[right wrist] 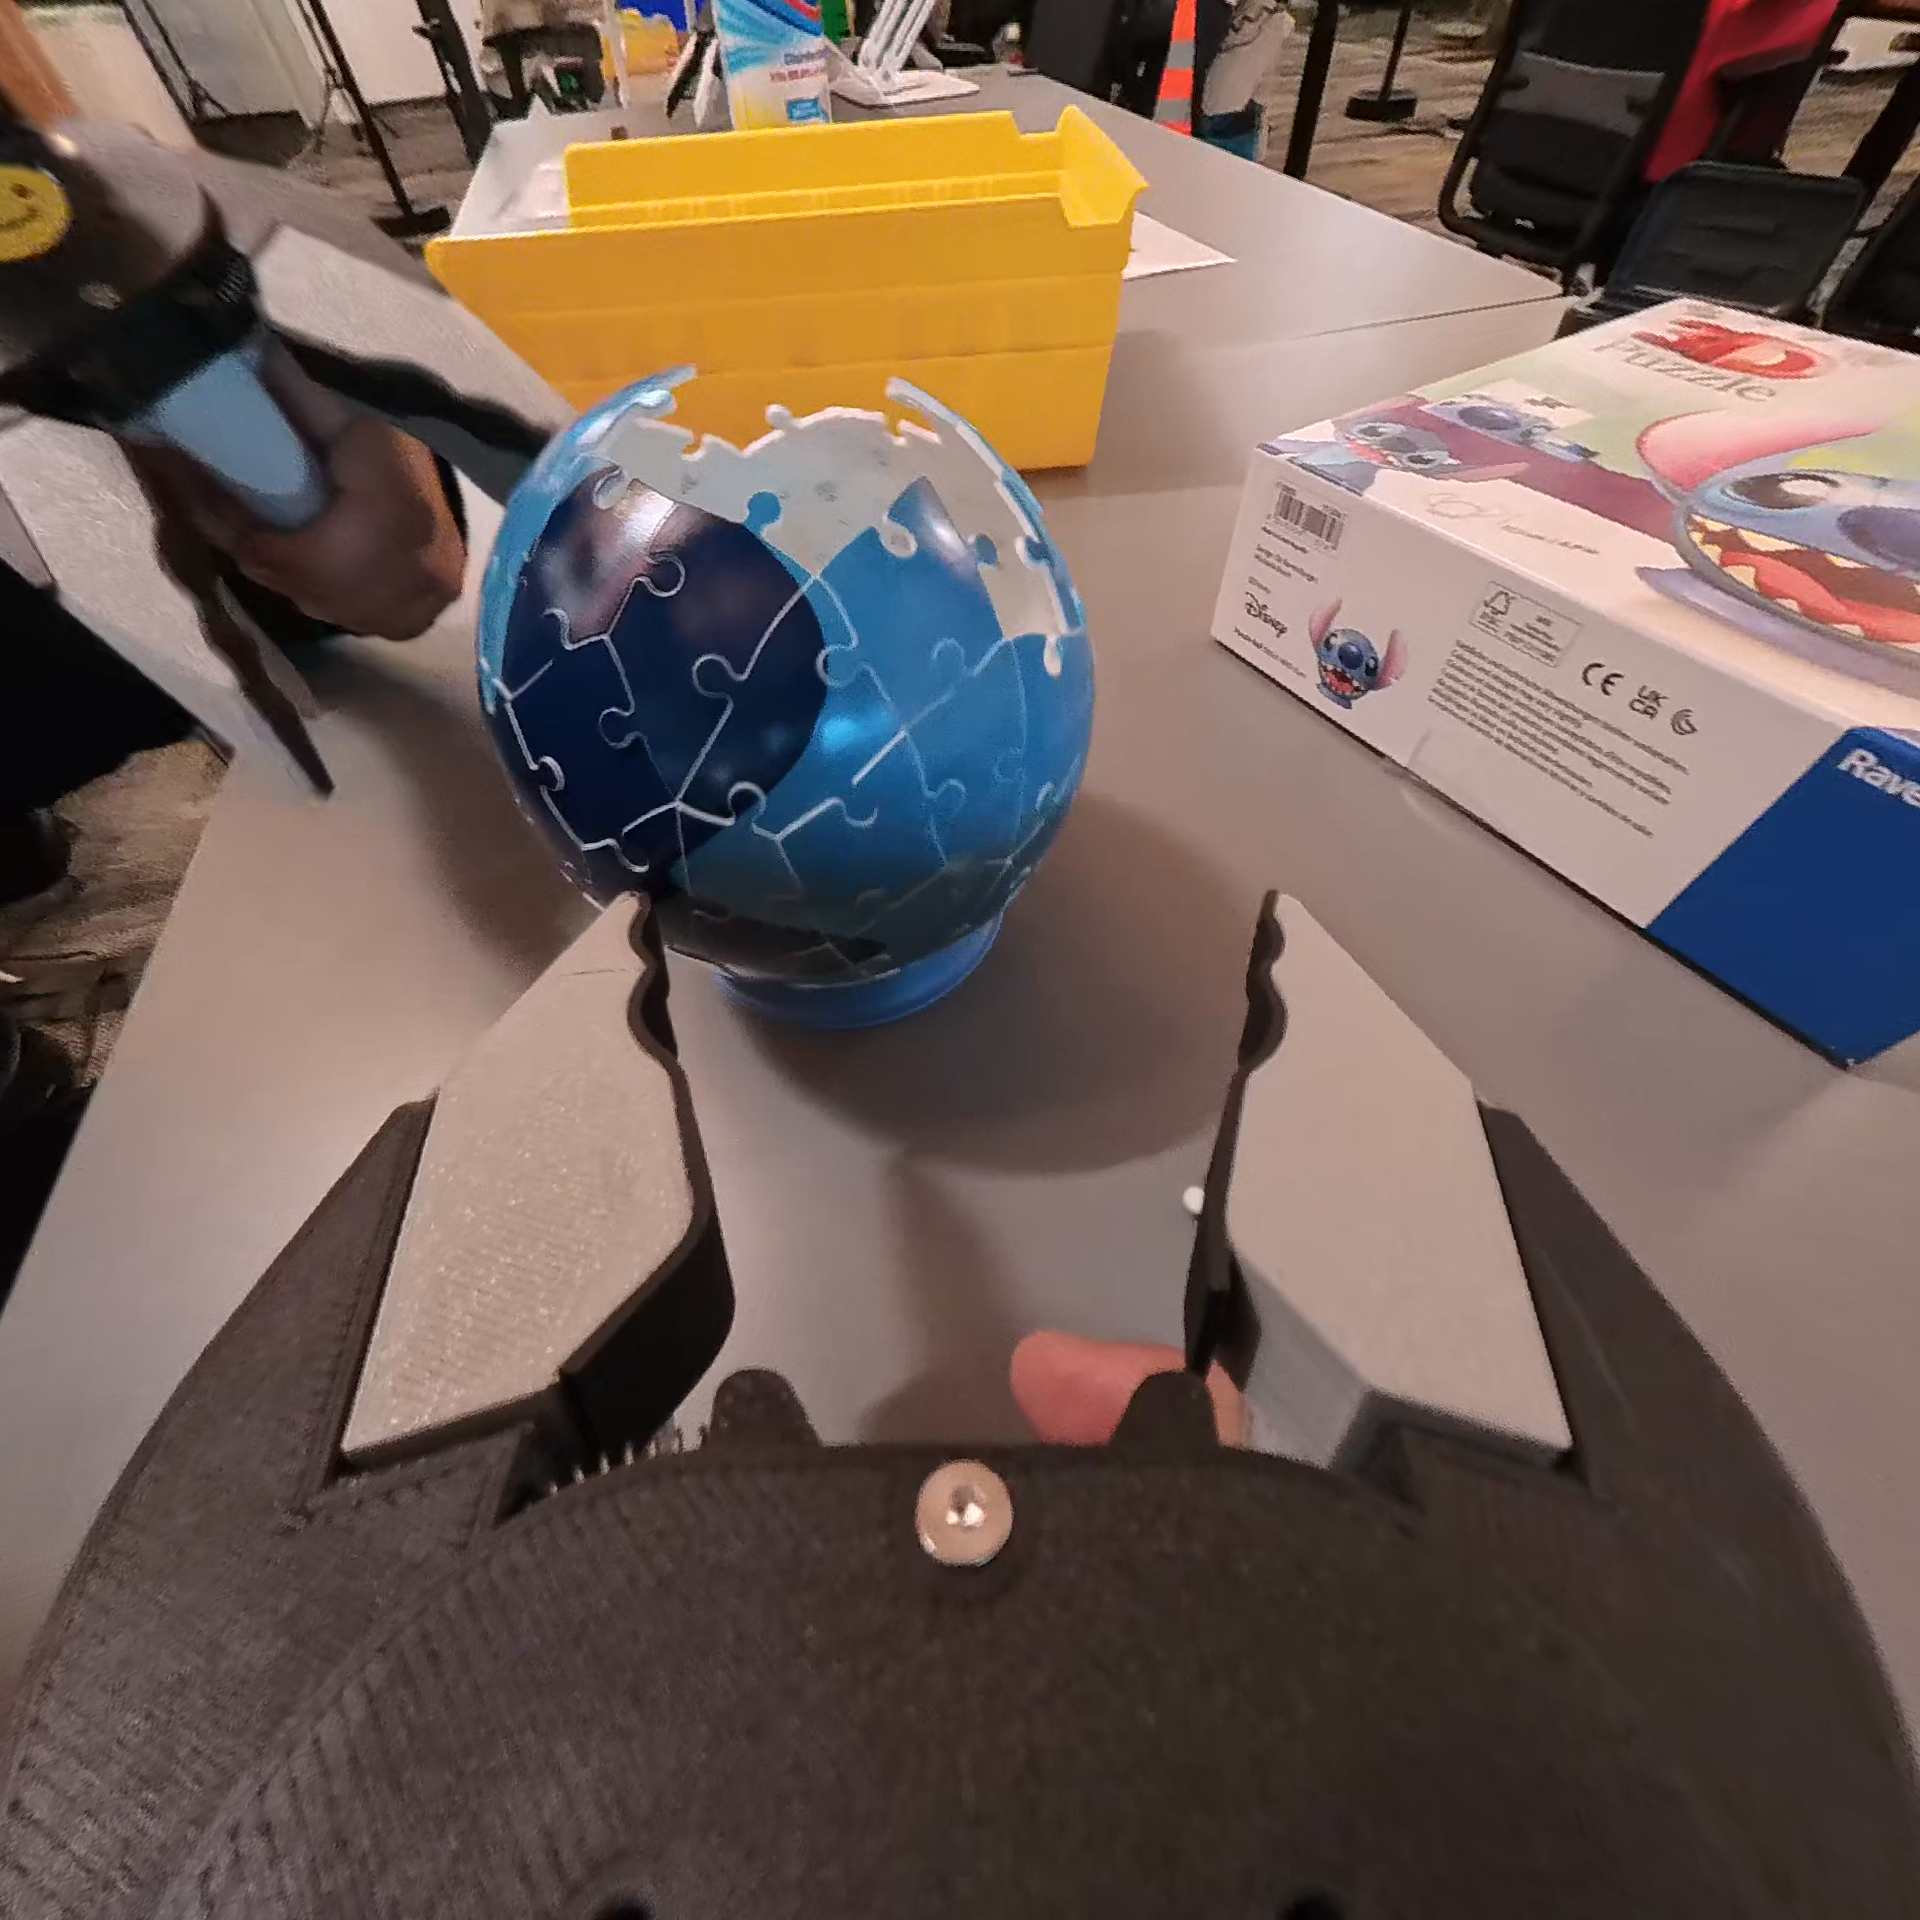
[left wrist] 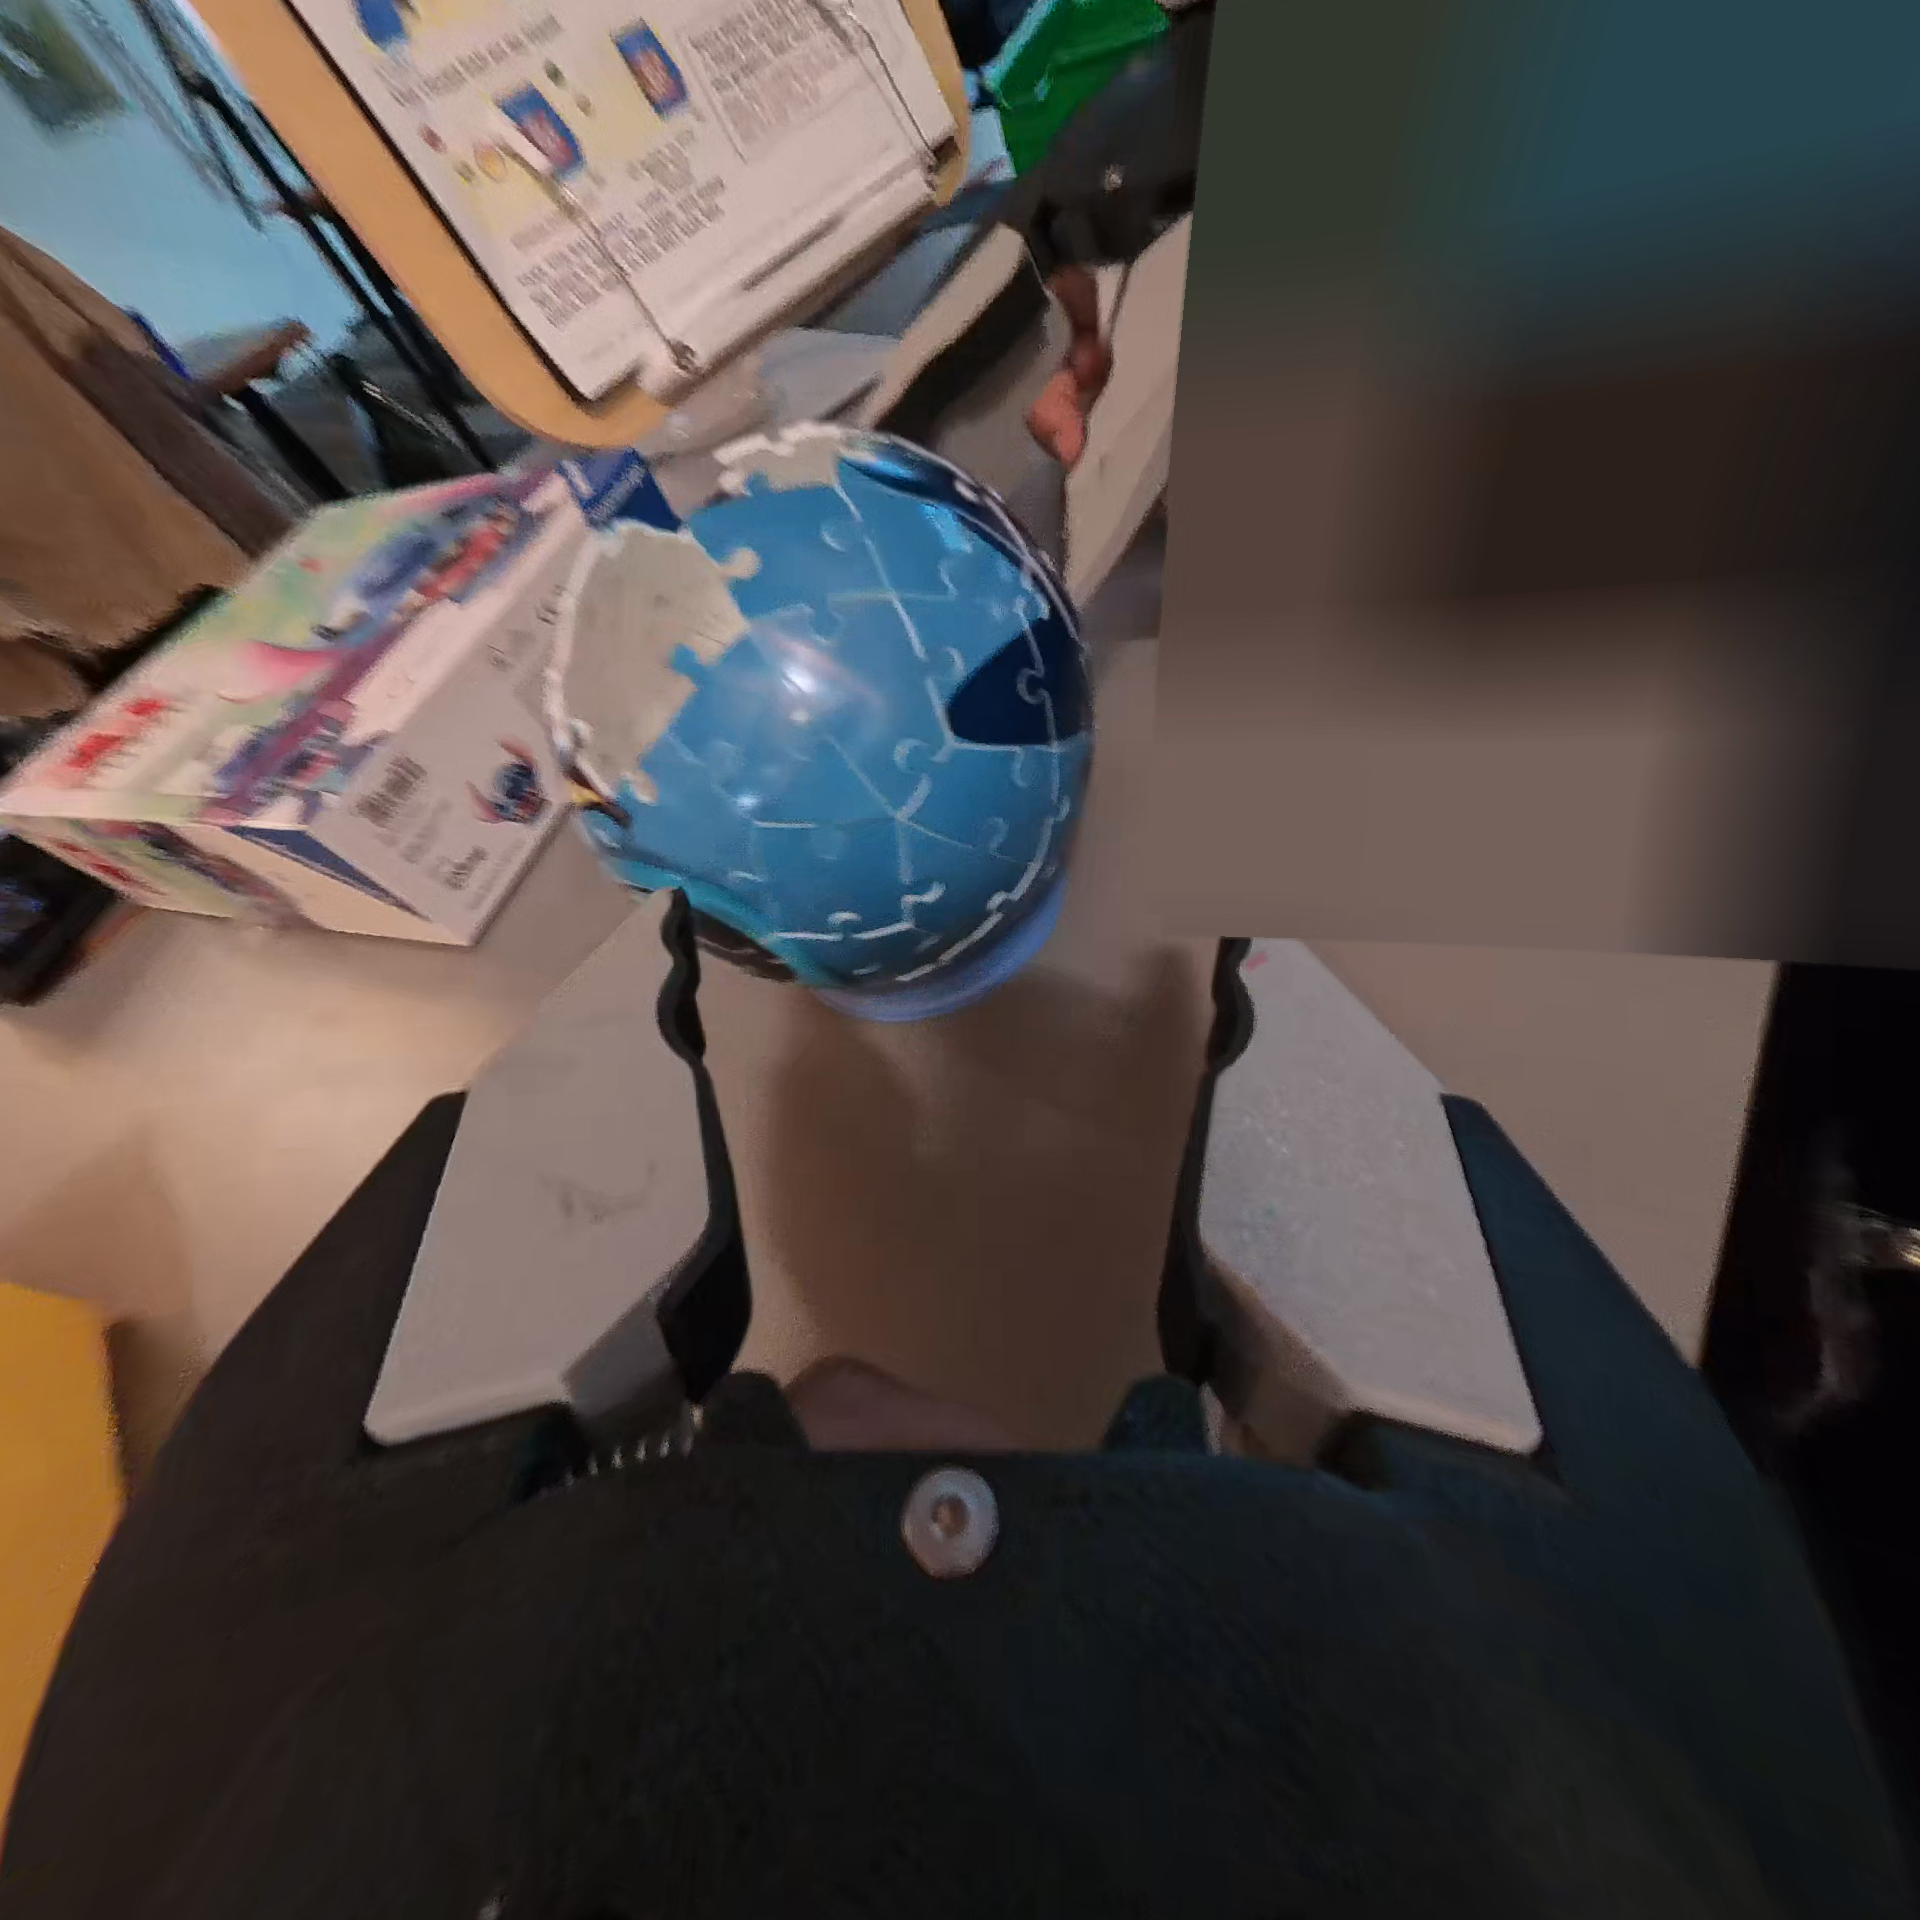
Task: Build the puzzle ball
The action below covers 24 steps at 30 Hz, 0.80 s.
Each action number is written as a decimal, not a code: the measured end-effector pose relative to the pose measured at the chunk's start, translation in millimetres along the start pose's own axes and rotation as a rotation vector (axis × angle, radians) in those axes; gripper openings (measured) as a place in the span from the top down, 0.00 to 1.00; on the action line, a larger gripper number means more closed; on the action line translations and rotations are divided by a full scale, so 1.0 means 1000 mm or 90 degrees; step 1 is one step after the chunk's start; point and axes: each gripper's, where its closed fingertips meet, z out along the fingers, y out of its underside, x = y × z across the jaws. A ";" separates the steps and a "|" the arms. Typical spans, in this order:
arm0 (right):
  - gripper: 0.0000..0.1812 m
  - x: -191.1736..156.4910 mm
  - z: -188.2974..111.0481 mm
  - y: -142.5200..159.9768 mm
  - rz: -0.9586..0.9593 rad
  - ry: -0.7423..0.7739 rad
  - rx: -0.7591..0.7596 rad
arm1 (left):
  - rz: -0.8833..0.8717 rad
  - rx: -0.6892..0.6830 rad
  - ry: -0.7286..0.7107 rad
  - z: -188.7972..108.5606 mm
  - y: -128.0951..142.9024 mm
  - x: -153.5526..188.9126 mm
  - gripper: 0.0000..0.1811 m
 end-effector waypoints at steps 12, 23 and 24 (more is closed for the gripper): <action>0.40 -0.033 0.004 -0.024 -0.085 -0.005 0.045 | -0.040 -0.045 0.061 0.036 0.021 -0.041 0.42; 0.42 -0.033 0.021 -0.009 -0.031 -0.035 0.015 | -0.047 -0.056 0.083 0.045 0.019 -0.030 0.45; 0.41 -0.034 0.022 -0.009 -0.020 -0.044 0.016 | -0.056 -0.061 0.080 0.044 0.018 -0.029 0.45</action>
